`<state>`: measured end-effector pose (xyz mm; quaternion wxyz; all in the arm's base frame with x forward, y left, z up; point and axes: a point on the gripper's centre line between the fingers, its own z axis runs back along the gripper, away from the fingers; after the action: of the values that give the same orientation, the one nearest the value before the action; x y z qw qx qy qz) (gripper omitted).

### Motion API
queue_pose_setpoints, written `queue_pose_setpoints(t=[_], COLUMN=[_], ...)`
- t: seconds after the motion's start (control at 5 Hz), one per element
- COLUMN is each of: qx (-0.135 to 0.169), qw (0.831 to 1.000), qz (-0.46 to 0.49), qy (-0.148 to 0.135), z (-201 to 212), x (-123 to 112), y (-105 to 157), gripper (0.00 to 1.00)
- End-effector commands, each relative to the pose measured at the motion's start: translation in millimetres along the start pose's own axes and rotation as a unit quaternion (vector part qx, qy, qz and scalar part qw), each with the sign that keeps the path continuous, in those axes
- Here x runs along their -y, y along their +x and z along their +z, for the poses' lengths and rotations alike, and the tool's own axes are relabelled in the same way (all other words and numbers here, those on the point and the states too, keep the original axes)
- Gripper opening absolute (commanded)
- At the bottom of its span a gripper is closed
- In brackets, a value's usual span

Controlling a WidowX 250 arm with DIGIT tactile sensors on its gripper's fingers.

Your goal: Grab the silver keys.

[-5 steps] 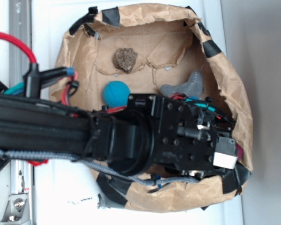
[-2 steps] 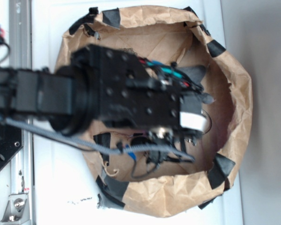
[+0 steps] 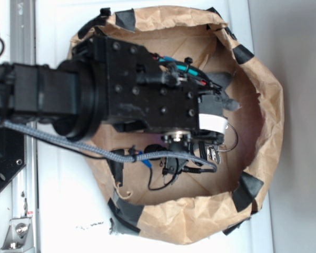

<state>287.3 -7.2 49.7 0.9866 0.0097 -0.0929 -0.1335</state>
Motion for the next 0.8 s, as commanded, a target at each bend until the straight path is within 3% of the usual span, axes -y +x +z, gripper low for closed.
queue_pose_setpoints(t=[0.0, 0.2, 0.4, 0.6], qx=[0.021, 0.038, 0.058, 0.064], qw=[1.0, 0.999, 0.998, 0.998], qz=[-0.004, -0.001, -0.007, -0.021], qy=[0.007, 0.006, 0.0, -0.004], z=[5.3, 5.6, 8.8, 10.6], x=[7.2, 13.0, 22.1, 31.1], y=[13.6, 18.1, 23.8, 26.3], gripper=[0.0, 0.38, 1.0, 1.0])
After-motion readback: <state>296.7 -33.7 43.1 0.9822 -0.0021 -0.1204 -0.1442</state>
